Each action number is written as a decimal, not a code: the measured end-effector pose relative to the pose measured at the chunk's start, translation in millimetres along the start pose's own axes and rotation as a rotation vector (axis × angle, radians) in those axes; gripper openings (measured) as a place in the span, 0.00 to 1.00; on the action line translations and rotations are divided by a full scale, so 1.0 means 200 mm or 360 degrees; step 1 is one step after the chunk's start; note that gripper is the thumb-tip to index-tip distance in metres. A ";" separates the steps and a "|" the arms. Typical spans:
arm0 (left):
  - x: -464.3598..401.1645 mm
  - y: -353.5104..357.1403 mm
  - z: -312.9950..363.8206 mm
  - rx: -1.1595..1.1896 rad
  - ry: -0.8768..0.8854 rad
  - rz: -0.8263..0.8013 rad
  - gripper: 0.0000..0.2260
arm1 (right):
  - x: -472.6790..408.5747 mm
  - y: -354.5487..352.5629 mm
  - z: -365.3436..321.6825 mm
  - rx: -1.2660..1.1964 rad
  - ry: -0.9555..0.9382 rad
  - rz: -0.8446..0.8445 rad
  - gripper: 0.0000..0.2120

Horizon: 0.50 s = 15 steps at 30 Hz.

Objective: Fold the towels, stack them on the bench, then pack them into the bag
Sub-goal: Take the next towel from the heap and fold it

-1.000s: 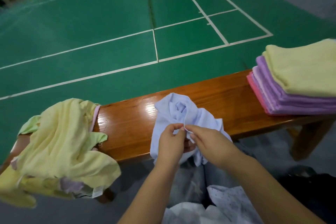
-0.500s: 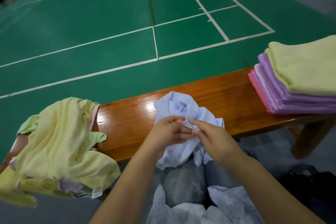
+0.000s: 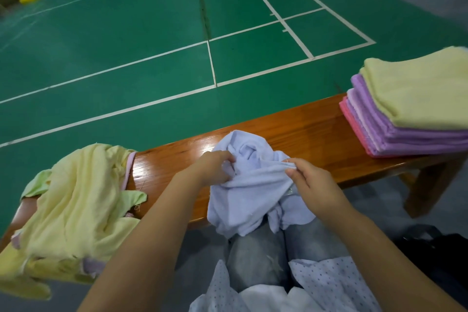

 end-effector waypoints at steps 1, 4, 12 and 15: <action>0.01 0.01 -0.02 -0.0059 0.0009 -0.0052 0.22 | 0.00 0.00 0.00 0.0001 -0.0001 0.0013 0.12; 0.02 -0.03 -0.08 -0.0191 0.0004 0.0139 0.17 | 0.00 0.00 -0.01 -0.0015 -0.0024 0.0008 0.12; 0.16 -0.32 -0.26 0.0630 -0.0171 0.0874 0.04 | -0.05 -0.07 0.03 0.0007 0.0002 0.0120 0.10; 0.21 -0.45 -0.45 0.1193 -0.0385 0.1228 0.10 | -0.09 -0.09 0.03 0.0009 -0.0006 0.0151 0.10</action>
Point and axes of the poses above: each hand's wrist, its own x-axis away from the middle knuckle, its own y-axis out of the palm, z = x × y, the point moved 8 cm from there along -x, towards the middle knuckle, and after that the axes turned 12 degrees about z, right-handed, at the moved point
